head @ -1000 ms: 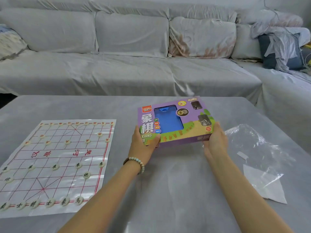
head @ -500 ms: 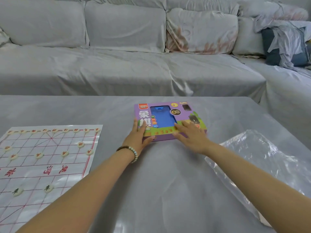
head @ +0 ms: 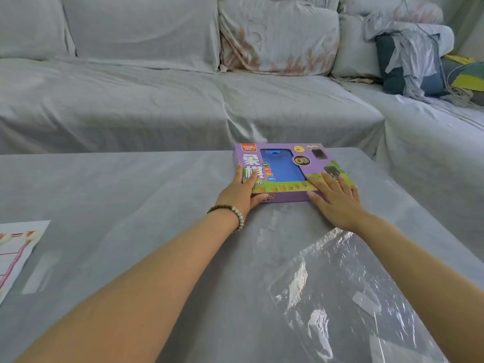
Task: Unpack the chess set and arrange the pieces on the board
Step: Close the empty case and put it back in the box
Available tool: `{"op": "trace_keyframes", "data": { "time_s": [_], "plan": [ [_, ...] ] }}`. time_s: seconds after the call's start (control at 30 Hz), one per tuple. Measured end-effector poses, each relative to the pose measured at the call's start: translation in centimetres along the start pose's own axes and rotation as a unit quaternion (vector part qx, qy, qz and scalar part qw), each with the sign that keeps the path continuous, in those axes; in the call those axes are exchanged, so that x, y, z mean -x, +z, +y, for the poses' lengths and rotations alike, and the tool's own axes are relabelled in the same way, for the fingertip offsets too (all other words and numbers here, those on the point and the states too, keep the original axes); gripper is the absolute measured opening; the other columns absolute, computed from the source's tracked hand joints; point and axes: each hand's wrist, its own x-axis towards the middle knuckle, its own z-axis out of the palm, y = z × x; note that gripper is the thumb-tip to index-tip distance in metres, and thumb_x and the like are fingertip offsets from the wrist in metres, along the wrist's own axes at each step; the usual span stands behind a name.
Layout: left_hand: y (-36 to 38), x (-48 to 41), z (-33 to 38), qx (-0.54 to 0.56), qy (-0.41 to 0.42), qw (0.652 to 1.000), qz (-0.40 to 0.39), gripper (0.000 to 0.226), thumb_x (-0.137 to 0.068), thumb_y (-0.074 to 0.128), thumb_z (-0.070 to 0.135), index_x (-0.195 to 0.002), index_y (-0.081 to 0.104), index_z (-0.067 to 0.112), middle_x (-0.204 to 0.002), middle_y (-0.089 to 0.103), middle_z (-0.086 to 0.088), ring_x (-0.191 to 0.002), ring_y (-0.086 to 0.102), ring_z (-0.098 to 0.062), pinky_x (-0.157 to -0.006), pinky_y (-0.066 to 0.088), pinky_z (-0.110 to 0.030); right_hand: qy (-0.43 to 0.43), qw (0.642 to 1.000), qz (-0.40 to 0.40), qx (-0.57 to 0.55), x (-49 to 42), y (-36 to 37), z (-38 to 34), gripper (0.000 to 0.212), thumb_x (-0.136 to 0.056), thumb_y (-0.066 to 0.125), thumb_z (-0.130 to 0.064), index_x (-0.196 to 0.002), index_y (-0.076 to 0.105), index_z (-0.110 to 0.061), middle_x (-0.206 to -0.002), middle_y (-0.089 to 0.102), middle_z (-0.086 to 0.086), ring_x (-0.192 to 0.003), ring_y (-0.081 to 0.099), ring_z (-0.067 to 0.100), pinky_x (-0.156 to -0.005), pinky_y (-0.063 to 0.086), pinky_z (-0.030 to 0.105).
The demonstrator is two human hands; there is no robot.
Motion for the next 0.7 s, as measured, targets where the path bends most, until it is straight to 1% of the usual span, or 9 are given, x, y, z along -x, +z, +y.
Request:
{"op": "trace_keyframes", "data": {
  "time_s": [0.1, 0.2, 0.27, 0.33, 0.4, 0.47, 0.53, 0.63, 0.7],
  "plan": [
    [0.3, -0.7, 0.1, -0.001, 0.006, 1.0, 0.005, 0.068, -0.092, 0.042, 0.05, -0.148, 0.015, 0.022, -0.157, -0.008, -0.004, -0.137, 0.029, -0.022, -0.103, 0.036, -0.035, -0.003, 1.0, 0.02, 0.006, -0.5, 0.2, 0.6, 0.048, -0.096, 0.025, -0.054, -0.142, 0.013, -0.051, -0.158, 0.001, -0.009, -0.145, -0.008, 0.021, -0.114, -0.006, 0.044],
    [0.4, -0.6, -0.2, 0.003, 0.002, 1.0, 0.0, 0.067, -0.093, 0.04, 0.05, -0.148, 0.013, 0.025, -0.157, -0.009, -0.001, -0.138, 0.027, -0.021, -0.103, 0.036, -0.035, 0.003, 1.0, -0.014, -0.006, -1.0, -0.2, 0.7, 0.049, -0.096, 0.024, -0.054, -0.144, 0.014, -0.049, -0.158, 0.0, -0.009, -0.145, -0.007, 0.022, -0.115, -0.005, 0.045],
    [0.4, 0.2, -0.3, 0.058, 0.005, 0.998, -0.006, 0.064, -0.094, 0.037, 0.049, -0.148, 0.009, 0.027, -0.156, -0.011, 0.002, -0.141, 0.019, -0.017, -0.106, 0.031, -0.033, 0.011, 0.999, -0.034, -0.041, -1.1, -0.4, 0.2, 0.051, -0.096, 0.024, -0.054, -0.145, 0.015, -0.044, -0.158, 0.002, -0.008, -0.145, -0.005, 0.023, -0.115, -0.005, 0.048],
    [0.6, 1.8, 0.1, 0.178, 0.016, 0.983, 0.032, 0.063, -0.095, 0.036, 0.047, -0.148, 0.009, 0.028, -0.157, -0.006, 0.001, -0.142, 0.009, -0.011, -0.11, 0.019, -0.026, -0.004, 0.993, 0.004, -0.12, 0.0, -0.8, -0.5, 0.052, -0.097, 0.027, -0.051, -0.146, 0.021, -0.037, -0.158, 0.011, -0.004, -0.145, 0.003, 0.021, -0.117, 0.002, 0.049],
    [1.2, 5.0, 1.5, 0.301, 0.019, 0.948, 0.103, 0.057, -0.094, 0.034, 0.051, -0.145, 0.024, 0.026, -0.152, 0.02, -0.003, -0.134, 0.022, -0.004, -0.109, 0.019, -0.019, -0.023, 0.976, 0.073, -0.202, 3.5, -1.2, -1.2, 0.048, -0.098, 0.032, -0.044, -0.144, 0.03, -0.031, -0.156, 0.02, -0.004, -0.144, 0.011, 0.015, -0.117, 0.01, 0.042],
    [2.1, 9.4, 3.1, 0.35, 0.006, 0.93, 0.114, 0.054, -0.09, 0.033, 0.059, -0.126, 0.048, 0.022, -0.121, 0.053, -0.005, -0.101, 0.046, 0.001, -0.094, 0.035, -0.017, -0.024, 0.961, 0.115, -0.249, 8.2, -1.6, -1.2, 0.044, -0.099, 0.033, -0.04, -0.142, 0.037, -0.028, -0.153, 0.027, -0.006, -0.142, 0.019, 0.01, -0.117, 0.012, 0.035],
    [3.2, 13.8, 4.7, 0.312, 0.0, 0.947, 0.081, 0.066, -0.08, 0.029, 0.072, -0.116, 0.057, 0.024, -0.096, 0.062, 0.001, -0.083, 0.049, 0.0, -0.086, 0.042, -0.023, 0.012, 0.94, 0.101, -0.327, 13.1, -1.8, -1.2, 0.042, -0.099, 0.031, -0.041, -0.137, 0.044, -0.03, -0.147, 0.036, -0.008, -0.138, 0.027, 0.009, -0.117, 0.017, 0.036],
    [4.2, 17.2, 7.0, 0.174, 0.006, 0.982, 0.075, 0.082, -0.067, 0.016, 0.08, -0.119, 0.053, 0.029, -0.088, 0.054, 0.013, -0.094, 0.047, -0.012, -0.086, 0.033, -0.026, 0.045, 0.898, 0.013, -0.438, 18.7, -1.1, -2.5, 0.037, -0.099, 0.026, -0.043, -0.129, 0.048, -0.039, -0.139, 0.044, -0.011, -0.128, 0.039, 0.007, -0.115, 0.024, 0.036],
    [4.4, 17.8, 8.4, 0.135, -0.007, 0.99, 0.048, 0.072, -0.063, 0.016, 0.082, -0.095, 0.053, 0.03, -0.076, 0.05, 0.012, -0.085, 0.046, -0.017, -0.076, 0.028, -0.027, 0.049, 0.883, -0.04, -0.465, 21.4, -0.6, -4.0, 0.039, -0.096, 0.025, -0.052, -0.124, 0.052, -0.046, -0.14, 0.045, -0.011, -0.129, 0.04, 0.005, -0.115, 0.023, 0.033]
  ]
}}
